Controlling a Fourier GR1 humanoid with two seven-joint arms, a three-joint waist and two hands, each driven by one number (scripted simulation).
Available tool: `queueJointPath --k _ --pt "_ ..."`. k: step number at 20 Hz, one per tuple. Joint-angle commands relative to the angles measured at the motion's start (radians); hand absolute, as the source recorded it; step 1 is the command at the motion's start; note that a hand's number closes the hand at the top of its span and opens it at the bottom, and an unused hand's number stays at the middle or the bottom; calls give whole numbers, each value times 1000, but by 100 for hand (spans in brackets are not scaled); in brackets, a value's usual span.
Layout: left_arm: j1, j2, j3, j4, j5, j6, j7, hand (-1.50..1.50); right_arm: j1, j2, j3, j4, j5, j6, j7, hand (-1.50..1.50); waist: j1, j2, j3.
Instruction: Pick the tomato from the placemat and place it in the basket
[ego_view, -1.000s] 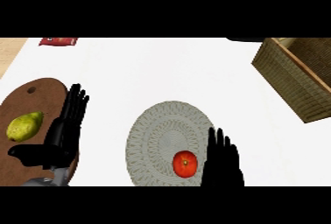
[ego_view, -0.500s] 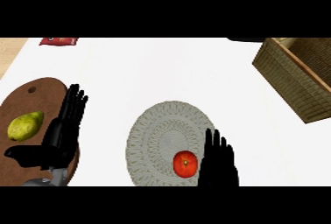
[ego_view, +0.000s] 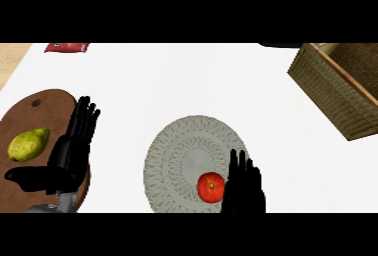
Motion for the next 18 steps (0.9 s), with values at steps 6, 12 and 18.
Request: queueJointPath --k 6,12,18 --pt "-31 -23 5 29 -20 0 4 0 -44 18 -13 76 -31 -103 215 -150 -7 1 0" --pt "-27 -55 -9 35 -39 16 12 0 -106 18 19 139 -97 -106 234 150 1 2 1" --pt "38 6 25 -78 -9 -32 71 0 -115 18 88 145 -105 -30 222 150 7 -3 1"
